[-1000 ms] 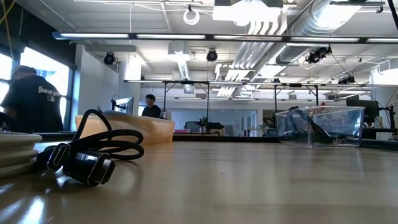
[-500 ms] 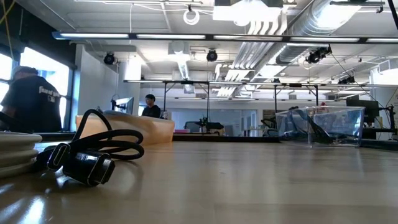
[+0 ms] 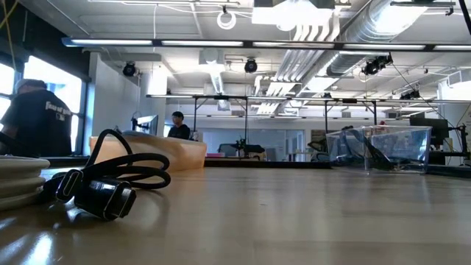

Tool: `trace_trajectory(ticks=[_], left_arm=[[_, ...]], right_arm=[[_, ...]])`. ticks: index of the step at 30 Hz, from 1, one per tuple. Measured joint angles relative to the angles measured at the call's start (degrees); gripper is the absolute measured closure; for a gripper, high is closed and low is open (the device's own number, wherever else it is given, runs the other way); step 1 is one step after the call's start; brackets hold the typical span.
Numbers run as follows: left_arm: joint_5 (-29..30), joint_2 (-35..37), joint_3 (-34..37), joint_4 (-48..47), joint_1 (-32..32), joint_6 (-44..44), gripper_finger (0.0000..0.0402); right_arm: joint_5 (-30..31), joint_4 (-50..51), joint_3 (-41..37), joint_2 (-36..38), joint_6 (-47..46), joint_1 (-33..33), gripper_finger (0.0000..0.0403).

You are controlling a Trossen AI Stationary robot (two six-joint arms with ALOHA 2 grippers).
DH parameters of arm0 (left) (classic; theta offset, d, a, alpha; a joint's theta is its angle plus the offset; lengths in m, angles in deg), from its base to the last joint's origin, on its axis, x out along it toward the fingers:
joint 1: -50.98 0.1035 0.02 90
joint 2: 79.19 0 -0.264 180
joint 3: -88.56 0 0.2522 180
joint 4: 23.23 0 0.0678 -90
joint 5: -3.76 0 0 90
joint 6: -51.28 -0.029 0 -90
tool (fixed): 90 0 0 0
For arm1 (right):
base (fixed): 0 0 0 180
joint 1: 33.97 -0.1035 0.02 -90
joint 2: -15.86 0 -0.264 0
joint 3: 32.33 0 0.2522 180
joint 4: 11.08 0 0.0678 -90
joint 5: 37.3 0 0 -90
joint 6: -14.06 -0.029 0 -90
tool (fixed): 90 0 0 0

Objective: Pick & Place USB Port
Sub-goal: Put the light brown hdmi cable into the orange bin

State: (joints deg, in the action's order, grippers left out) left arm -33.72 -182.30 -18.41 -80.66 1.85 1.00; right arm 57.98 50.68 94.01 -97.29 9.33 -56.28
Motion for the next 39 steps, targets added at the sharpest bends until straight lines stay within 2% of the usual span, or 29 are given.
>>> trace_trajectory(ticks=[8, 11, 16, 21, 25, 27, 30, 35, 36, 39], left_arm=[[-1.3, 0.0, 0.0, -0.4, 0.0, 0.5, 0.0371], [-0.9, 0.0, 0.0, -1.4, 0.0, 0.9, 0.0371], [2.0, 0.0, 0.0, -3.3, 0.1, 2.3, 0.0371], [2.4, 0.0, 0.0, -7.3, -0.1, 5.6, 0.0371], [6.4, 0.0, 0.0, -12.5, 0.0, 9.0, 0.0371], [9.3, 0.0, 0.0, -17.7, 0.0, 13.0, 0.0371], [13.2, 0.0, 0.0, -28.5, 0.5, 23.6, 0.0371], [13.9, 0.0, 0.0, -46.7, 3.3, 45.7, 0.0371], [13.9, 0.2, 0.4, -46.5, 4.5, 47.4, 0.0371], [11.9, 2.3, 2.0, -45.4, 8.1, 45.2, 0.0371]], right_arm=[[-0.7, -2.2, -3.2, 0.0, -1.3, 0.1, 0.0216], [2.5, -3.1, -3.5, 0.0, -1.3, 0.4, 0.0214], [12.2, -2.4, -0.9, 0.7, -0.1, 0.2, 0.022], [14.0, -2.5, -0.1, 3.9, 1.0, -1.9, 0.022], [16.7, 0.7, -0.1, 6.1, -0.5, -4.4, 0.022], [19.8, 2.9, -0.1, 7.1, -1.7, -5.9, 0.0221], [25.1, 6.7, -0.1, 8.0, -4.0, -7.9, 0.0223], [30.9, 10.7, -1.2, 7.9, -9.1, -10.5, 0.0224], [31.7, 11.1, -1.6, 7.9, -9.9, -10.9, 0.0224], [33.2, 12.3, -3.1, 7.9, -12.4, -11.8, 0.0224]])
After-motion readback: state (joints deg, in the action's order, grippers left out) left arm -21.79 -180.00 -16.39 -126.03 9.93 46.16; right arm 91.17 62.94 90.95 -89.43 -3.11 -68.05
